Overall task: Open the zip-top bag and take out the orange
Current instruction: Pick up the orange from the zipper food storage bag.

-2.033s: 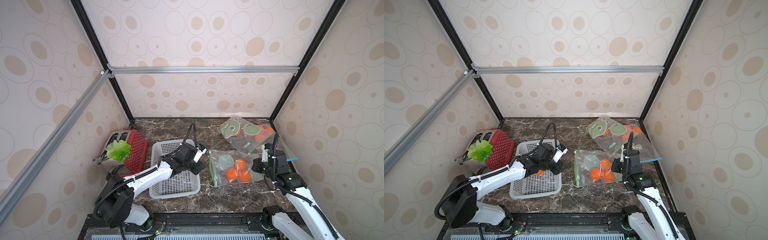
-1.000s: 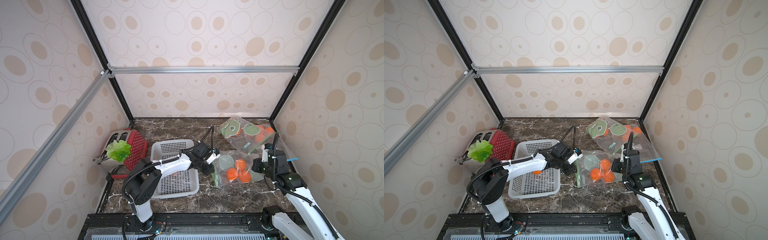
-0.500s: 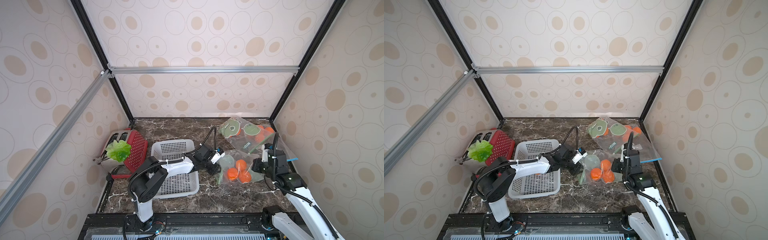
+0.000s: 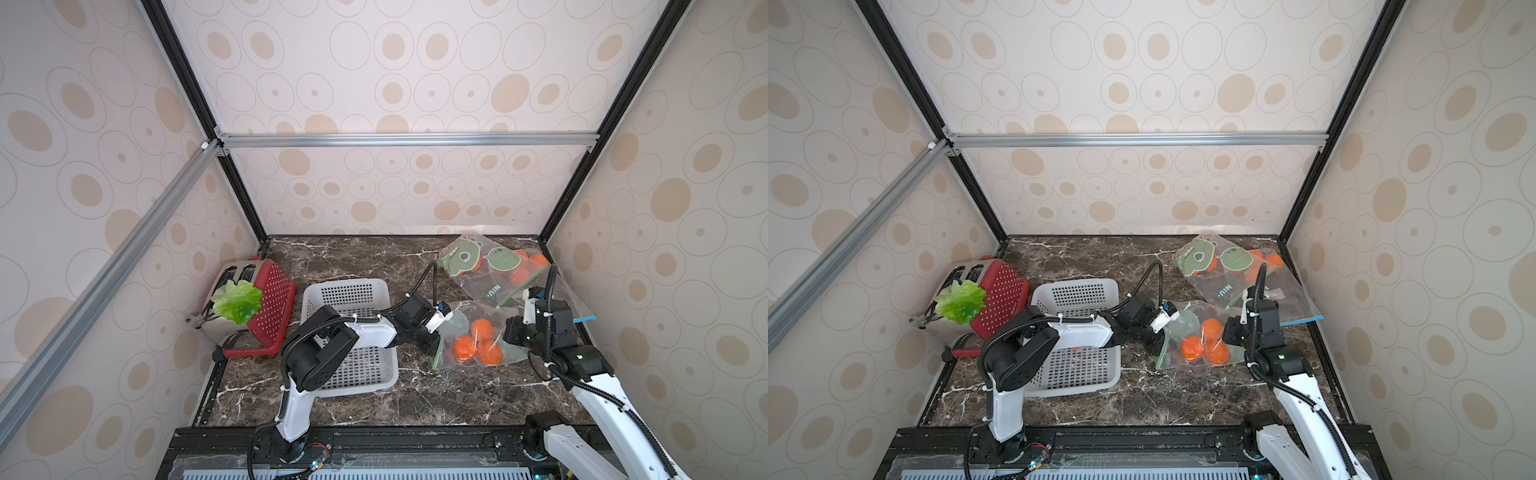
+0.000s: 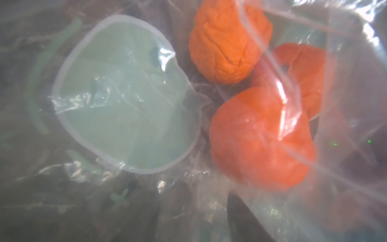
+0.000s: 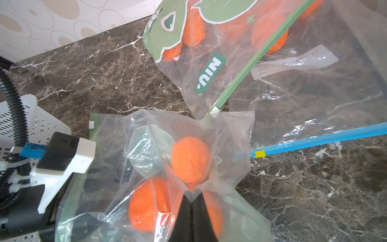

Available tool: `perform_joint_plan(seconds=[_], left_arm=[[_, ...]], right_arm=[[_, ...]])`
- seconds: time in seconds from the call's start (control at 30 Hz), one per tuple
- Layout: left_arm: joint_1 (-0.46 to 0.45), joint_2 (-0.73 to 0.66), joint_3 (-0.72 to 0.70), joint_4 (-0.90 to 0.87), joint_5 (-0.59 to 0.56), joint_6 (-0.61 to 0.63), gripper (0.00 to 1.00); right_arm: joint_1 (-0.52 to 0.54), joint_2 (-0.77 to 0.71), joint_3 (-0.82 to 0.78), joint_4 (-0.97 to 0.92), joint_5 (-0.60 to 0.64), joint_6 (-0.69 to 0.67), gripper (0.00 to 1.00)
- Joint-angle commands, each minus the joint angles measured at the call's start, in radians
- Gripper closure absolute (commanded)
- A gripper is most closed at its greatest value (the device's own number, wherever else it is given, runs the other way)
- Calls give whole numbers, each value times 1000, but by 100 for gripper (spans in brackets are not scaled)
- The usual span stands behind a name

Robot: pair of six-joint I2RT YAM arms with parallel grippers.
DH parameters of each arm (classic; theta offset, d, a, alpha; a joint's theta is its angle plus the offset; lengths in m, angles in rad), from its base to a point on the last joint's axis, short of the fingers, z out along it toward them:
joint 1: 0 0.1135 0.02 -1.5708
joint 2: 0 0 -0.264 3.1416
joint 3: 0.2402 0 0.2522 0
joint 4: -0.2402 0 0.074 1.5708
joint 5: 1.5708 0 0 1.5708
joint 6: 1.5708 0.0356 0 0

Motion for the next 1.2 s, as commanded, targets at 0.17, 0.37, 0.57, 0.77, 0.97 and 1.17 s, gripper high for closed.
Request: perform_joint_plan(seconds=[0.17, 0.37, 0.57, 0.77, 0.97, 1.17], left_arm=[[-80, -6, 38, 35, 15, 131, 22], [-105, -18, 22, 54, 1, 167, 13], [-124, 6, 33, 127, -19, 167, 5], [-146, 30, 20, 243, -11, 162, 1], [-164, 82, 68, 266, -23, 152, 1], [-164, 121, 108, 236, -39, 131, 7]], right_arm=[[-7, -2, -18, 3, 0, 7, 100], [-7, 2, -16, 1, -2, 6, 100], [-7, 6, -19, 0, -6, 6, 100], [-7, 13, -18, 2, -15, 8, 100], [-7, 17, -12, -4, -16, 7, 100], [-7, 15, -12, -5, -14, 7, 100]])
